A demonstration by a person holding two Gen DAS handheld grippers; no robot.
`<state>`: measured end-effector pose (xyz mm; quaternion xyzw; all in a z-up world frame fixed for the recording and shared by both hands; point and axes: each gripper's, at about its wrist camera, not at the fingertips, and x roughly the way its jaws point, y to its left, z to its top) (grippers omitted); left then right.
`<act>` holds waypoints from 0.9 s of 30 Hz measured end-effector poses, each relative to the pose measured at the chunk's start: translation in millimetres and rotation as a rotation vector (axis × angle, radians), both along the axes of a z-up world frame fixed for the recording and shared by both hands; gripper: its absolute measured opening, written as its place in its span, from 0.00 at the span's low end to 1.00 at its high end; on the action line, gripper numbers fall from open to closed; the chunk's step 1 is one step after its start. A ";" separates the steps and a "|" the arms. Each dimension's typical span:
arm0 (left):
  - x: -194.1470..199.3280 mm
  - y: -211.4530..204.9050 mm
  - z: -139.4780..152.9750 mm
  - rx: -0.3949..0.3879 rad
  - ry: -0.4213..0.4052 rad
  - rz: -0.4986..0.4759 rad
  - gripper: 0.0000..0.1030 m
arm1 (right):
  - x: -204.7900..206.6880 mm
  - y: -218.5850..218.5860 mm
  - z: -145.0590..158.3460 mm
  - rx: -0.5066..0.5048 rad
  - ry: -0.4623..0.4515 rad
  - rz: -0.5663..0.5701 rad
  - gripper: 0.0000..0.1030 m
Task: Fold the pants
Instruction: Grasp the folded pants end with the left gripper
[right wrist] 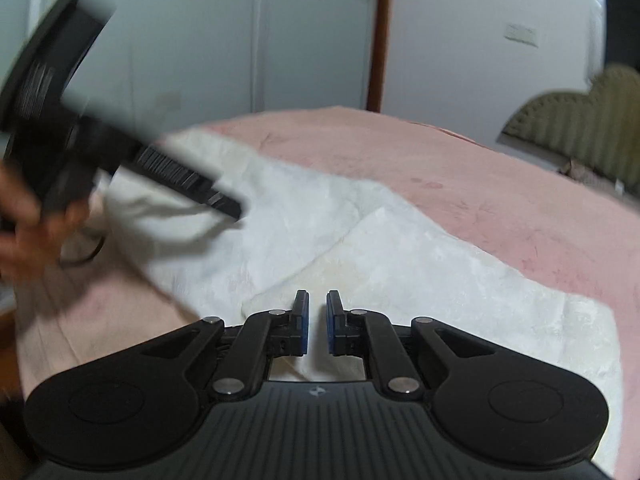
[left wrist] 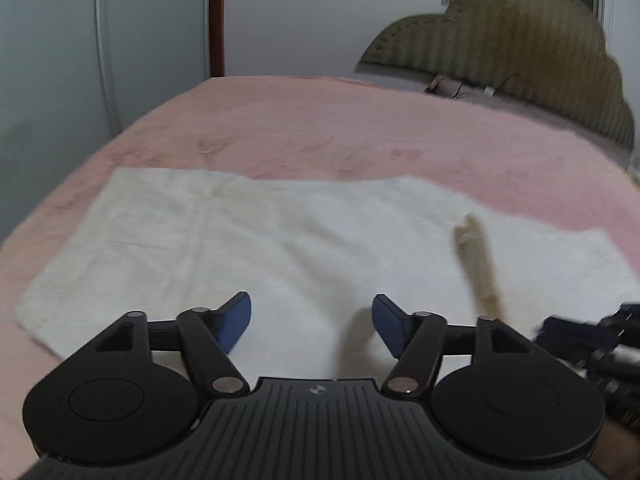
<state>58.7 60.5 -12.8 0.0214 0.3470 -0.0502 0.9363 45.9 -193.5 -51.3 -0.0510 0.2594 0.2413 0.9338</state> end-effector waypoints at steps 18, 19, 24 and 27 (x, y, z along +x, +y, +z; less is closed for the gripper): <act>-62.8 198.6 12.0 -0.464 0.021 0.423 0.71 | -5.2 173.8 -3.8 -0.251 -0.198 0.441 0.10; -62.9 203.5 9.6 -0.529 0.030 0.412 0.72 | -6.7 187.2 -7.5 -0.283 -0.218 0.465 0.14; -48.6 215.7 -2.2 -0.783 0.067 0.364 0.78 | -9.0 228.8 -23.8 -0.386 -0.248 0.520 0.52; -30.7 214.0 -10.4 -0.884 0.092 0.333 0.79 | -13.7 238.3 -30.8 -0.436 -0.308 0.495 0.53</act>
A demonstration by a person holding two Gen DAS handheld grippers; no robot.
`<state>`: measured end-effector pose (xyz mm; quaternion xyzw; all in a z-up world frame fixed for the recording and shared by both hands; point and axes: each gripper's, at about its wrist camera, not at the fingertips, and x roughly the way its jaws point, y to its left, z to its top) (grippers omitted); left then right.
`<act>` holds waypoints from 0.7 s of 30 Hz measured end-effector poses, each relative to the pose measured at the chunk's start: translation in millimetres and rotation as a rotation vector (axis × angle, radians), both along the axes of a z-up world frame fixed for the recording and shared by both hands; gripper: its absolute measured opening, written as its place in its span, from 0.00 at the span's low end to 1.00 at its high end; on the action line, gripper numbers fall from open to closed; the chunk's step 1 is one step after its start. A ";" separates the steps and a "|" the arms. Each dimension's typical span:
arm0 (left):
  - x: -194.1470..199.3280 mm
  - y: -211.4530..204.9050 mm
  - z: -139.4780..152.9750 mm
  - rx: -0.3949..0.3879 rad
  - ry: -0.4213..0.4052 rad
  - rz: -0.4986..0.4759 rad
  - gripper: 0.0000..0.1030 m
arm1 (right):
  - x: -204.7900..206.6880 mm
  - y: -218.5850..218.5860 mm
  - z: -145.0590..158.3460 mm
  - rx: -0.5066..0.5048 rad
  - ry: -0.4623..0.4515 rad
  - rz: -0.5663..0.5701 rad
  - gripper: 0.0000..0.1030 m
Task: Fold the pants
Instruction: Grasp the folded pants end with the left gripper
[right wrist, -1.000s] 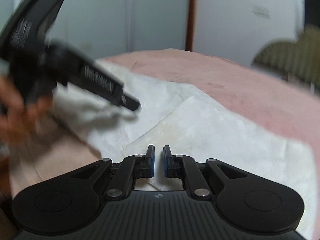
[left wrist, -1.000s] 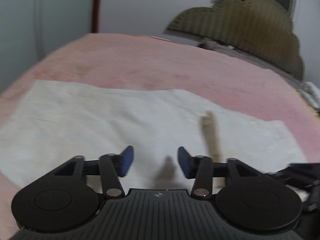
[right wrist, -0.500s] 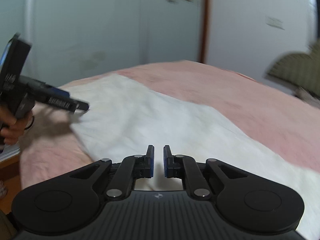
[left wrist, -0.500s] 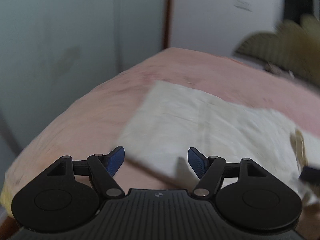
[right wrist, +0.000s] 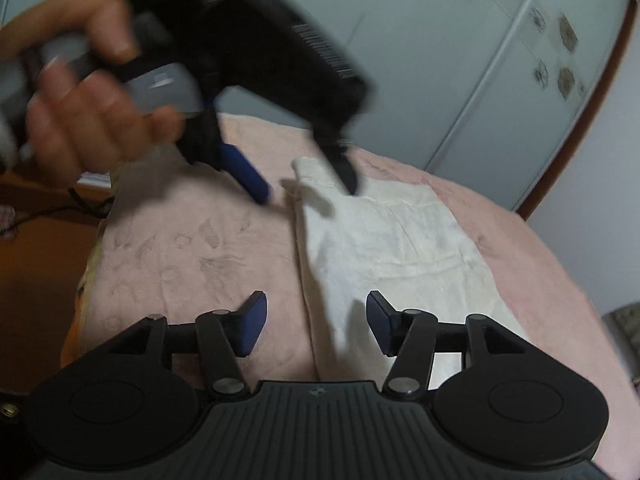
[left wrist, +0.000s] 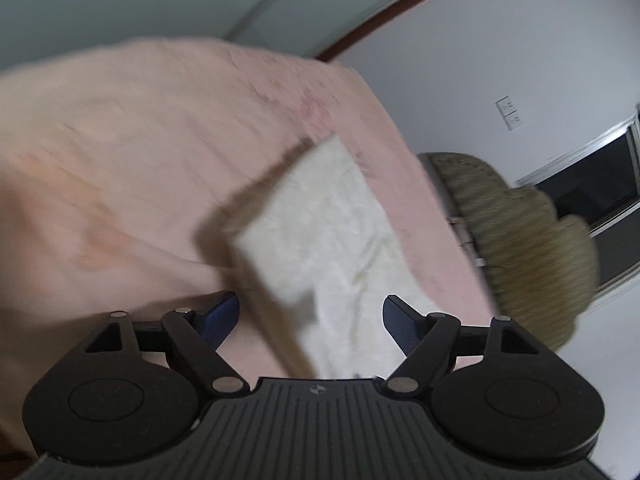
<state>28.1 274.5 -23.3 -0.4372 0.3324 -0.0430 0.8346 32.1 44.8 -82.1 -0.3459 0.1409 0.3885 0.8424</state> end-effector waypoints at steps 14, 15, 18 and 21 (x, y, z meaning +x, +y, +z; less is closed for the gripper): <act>3.1 -16.0 4.4 0.167 -0.054 0.116 0.14 | 25.7 20.2 11.4 0.101 0.056 -0.047 0.10; 5.1 -19.5 3.3 0.207 -0.037 0.111 0.15 | 25.6 21.1 8.1 0.086 0.068 -0.047 0.10; 6.6 -13.6 0.8 0.193 -0.032 0.094 0.30 | 18.5 19.7 3.8 0.074 0.062 -0.047 0.14; 7.9 1.4 -2.7 0.077 -0.028 0.125 0.48 | 7.2 19.0 9.8 0.075 0.041 -0.039 0.39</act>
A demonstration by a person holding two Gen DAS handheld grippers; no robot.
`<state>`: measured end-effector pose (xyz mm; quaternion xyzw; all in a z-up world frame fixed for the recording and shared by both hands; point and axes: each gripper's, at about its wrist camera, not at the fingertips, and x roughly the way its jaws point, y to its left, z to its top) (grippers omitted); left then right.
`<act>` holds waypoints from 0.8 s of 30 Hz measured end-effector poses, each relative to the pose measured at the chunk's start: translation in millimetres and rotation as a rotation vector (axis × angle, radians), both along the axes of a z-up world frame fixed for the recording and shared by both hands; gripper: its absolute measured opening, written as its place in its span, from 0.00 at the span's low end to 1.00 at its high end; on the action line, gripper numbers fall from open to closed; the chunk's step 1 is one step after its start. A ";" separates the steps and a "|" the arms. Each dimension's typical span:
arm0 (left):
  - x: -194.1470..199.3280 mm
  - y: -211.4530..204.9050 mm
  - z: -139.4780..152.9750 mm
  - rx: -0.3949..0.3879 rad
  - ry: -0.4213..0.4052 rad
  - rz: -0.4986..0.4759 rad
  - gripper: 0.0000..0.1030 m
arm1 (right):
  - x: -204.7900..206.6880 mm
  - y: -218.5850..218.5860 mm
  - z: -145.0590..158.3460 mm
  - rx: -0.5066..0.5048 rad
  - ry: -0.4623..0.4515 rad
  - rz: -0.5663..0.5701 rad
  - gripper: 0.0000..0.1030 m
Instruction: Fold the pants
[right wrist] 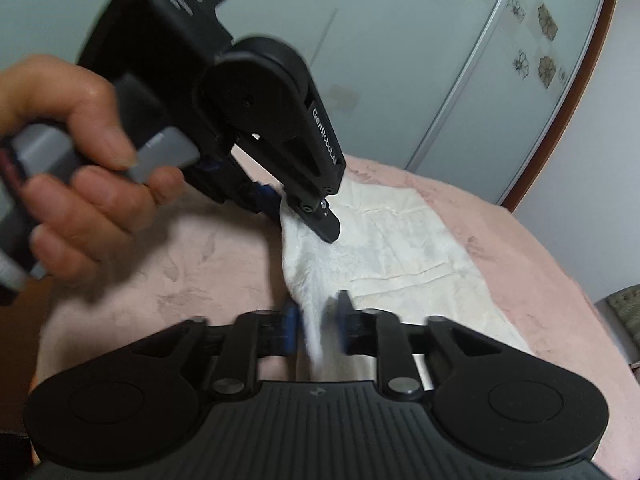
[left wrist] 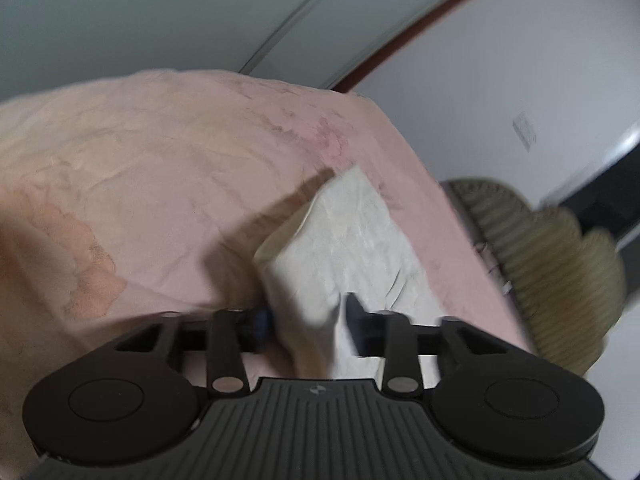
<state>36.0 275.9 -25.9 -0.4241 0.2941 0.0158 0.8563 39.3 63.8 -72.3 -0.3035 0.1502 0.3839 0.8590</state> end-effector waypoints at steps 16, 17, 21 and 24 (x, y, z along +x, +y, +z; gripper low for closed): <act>6.9 4.3 16.5 -0.023 -0.077 -0.032 0.72 | 25.9 21.8 -1.5 0.049 -0.068 -0.048 0.11; 7.9 4.5 16.0 -0.042 -0.080 -0.029 0.78 | 26.7 20.0 0.6 0.060 -0.060 -0.051 0.11; 23.5 -9.5 15.4 -0.023 -0.097 -0.037 0.81 | 23.1 21.4 -4.0 0.051 -0.068 -0.045 0.12; 38.4 -15.9 9.8 -0.009 -0.064 -0.031 0.71 | 23.3 16.8 -4.1 0.031 -0.042 -0.018 0.17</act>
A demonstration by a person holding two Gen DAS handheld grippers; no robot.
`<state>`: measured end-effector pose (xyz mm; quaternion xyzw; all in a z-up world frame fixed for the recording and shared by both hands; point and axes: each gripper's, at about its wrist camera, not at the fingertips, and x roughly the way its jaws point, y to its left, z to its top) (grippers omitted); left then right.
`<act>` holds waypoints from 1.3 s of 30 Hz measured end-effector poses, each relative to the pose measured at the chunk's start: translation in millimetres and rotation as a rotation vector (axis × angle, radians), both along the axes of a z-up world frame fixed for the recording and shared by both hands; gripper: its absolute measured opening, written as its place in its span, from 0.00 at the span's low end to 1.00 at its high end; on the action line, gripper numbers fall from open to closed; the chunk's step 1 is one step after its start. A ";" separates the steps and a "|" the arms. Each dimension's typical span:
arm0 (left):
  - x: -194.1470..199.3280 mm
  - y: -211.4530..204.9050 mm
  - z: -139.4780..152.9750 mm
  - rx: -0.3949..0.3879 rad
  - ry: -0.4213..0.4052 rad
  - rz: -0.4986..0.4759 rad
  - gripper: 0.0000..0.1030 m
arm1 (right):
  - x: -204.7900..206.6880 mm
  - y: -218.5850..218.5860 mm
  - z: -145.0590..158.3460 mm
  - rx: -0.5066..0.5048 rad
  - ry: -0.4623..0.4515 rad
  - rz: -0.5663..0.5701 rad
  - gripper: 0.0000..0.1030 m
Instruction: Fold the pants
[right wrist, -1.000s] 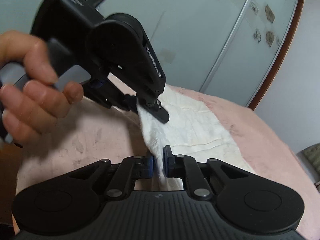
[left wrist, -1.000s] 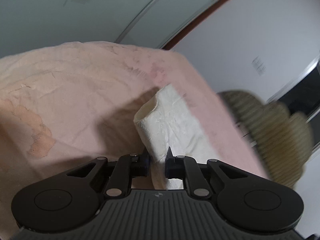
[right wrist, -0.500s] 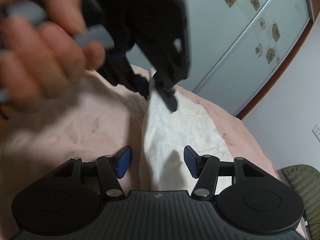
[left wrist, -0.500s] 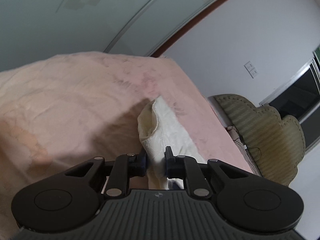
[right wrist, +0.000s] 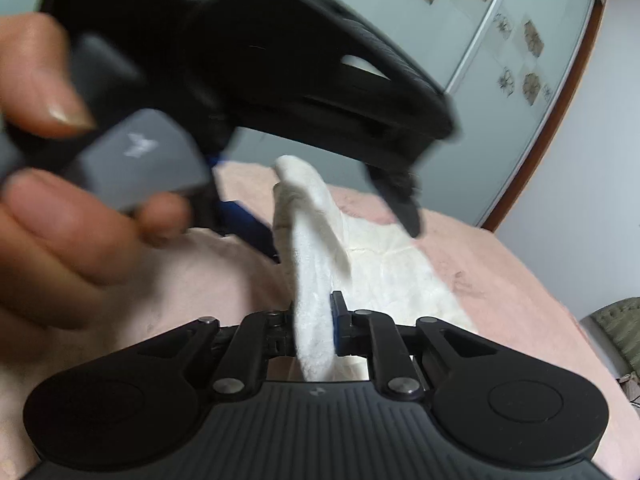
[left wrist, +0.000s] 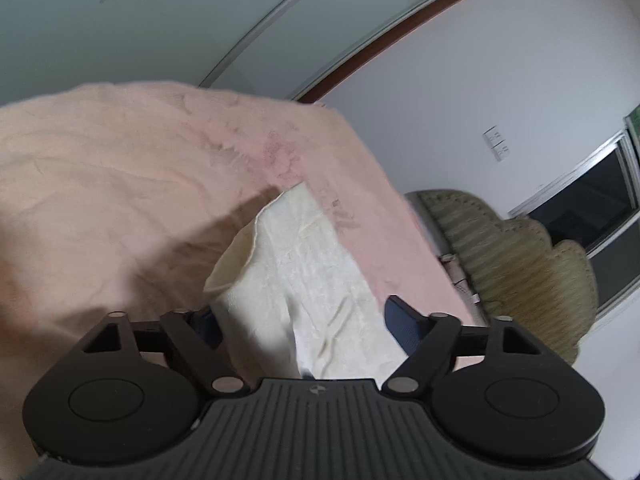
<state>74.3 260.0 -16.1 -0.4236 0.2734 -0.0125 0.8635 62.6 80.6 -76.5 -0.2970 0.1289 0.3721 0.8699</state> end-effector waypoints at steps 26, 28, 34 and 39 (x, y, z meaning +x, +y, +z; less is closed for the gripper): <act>-40.8 -100.2 87.8 0.510 -0.257 -0.077 0.13 | 114.0 -146.4 3.7 0.244 0.513 -0.246 0.19; -46.0 -121.8 102.3 0.544 -0.296 -0.111 0.13 | 110.6 -145.9 18.7 0.343 0.521 -0.182 0.19; -57.0 -196.9 134.9 0.586 -0.417 -0.260 0.13 | 102.6 -167.3 71.0 0.463 0.416 -0.151 0.25; -59.7 -268.1 138.6 0.587 -0.488 -0.386 0.13 | 78.2 -216.9 90.3 0.497 0.325 -0.216 0.28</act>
